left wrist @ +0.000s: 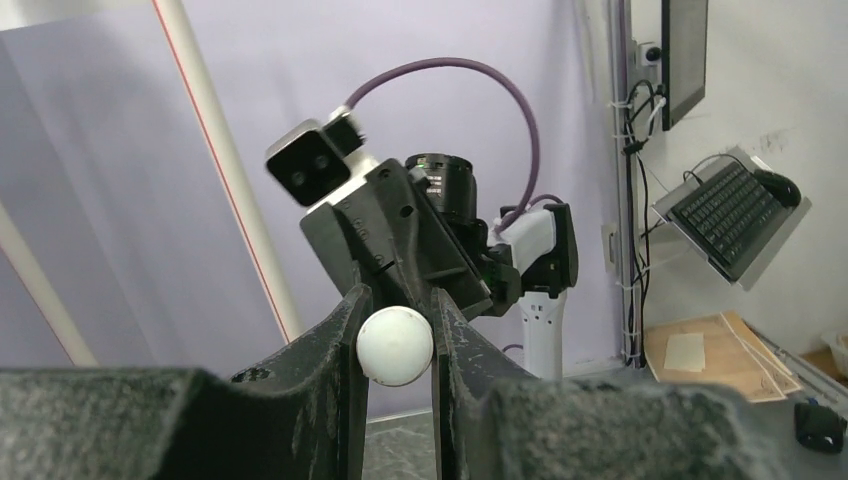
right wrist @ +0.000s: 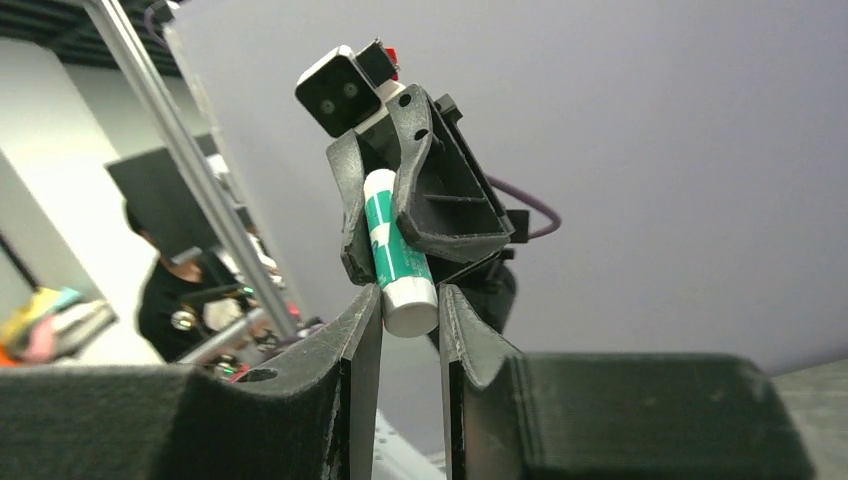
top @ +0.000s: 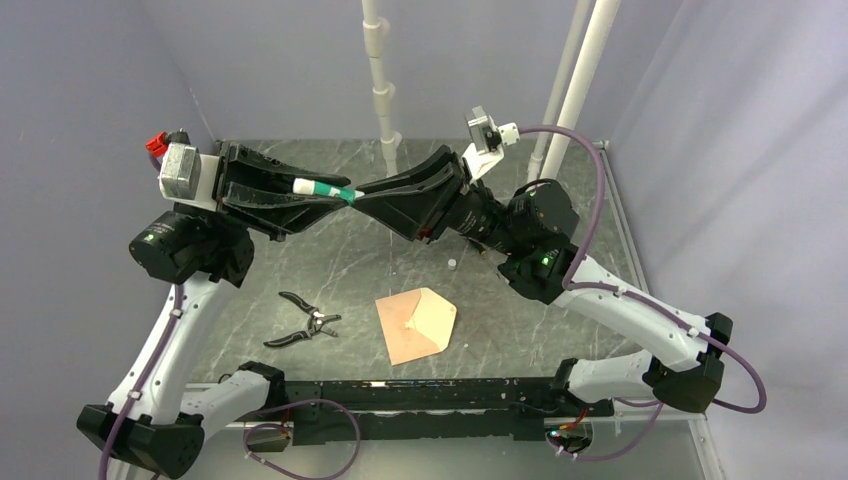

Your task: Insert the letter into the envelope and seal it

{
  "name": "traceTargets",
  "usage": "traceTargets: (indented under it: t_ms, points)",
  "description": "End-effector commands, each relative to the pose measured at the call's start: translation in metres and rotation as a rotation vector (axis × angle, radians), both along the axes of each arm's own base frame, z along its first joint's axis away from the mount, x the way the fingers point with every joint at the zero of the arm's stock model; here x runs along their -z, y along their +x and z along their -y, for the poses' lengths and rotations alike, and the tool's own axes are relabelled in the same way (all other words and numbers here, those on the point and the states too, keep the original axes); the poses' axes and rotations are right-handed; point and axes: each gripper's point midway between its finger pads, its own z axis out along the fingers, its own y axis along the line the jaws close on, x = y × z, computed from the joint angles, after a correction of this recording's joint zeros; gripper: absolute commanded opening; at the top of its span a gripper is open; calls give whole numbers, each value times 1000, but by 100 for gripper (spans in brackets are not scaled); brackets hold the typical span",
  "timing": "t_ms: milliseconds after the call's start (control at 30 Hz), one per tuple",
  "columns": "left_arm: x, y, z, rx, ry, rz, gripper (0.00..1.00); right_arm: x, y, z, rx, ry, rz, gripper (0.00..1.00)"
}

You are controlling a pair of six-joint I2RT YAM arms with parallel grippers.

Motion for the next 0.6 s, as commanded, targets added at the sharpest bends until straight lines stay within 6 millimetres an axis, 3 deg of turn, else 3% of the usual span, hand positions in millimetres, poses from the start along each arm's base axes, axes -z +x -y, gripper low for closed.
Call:
traceTargets:
  t_ms: [0,167,200,267,333,433,567]
  points:
    - [-2,-57,-9,54,62,258,2,-38,21,32,25,207,-230,0]
    - [-3,-54,-8,29,70,271,2,-43,18,38,-31,236,-338,0]
    - [-4,-52,-8,16,65,269,2,-43,20,39,-26,236,-360,7]
    - [-6,-48,-8,-11,53,263,2,-39,20,39,-33,235,-390,31]
    - [-8,-42,-8,-41,40,251,2,-38,18,40,-47,243,-394,45]
    - [-10,-36,-8,-76,24,240,3,-35,12,35,-127,270,-416,55]
    - [-11,-31,-8,-86,7,235,2,-30,11,24,-201,266,-460,59]
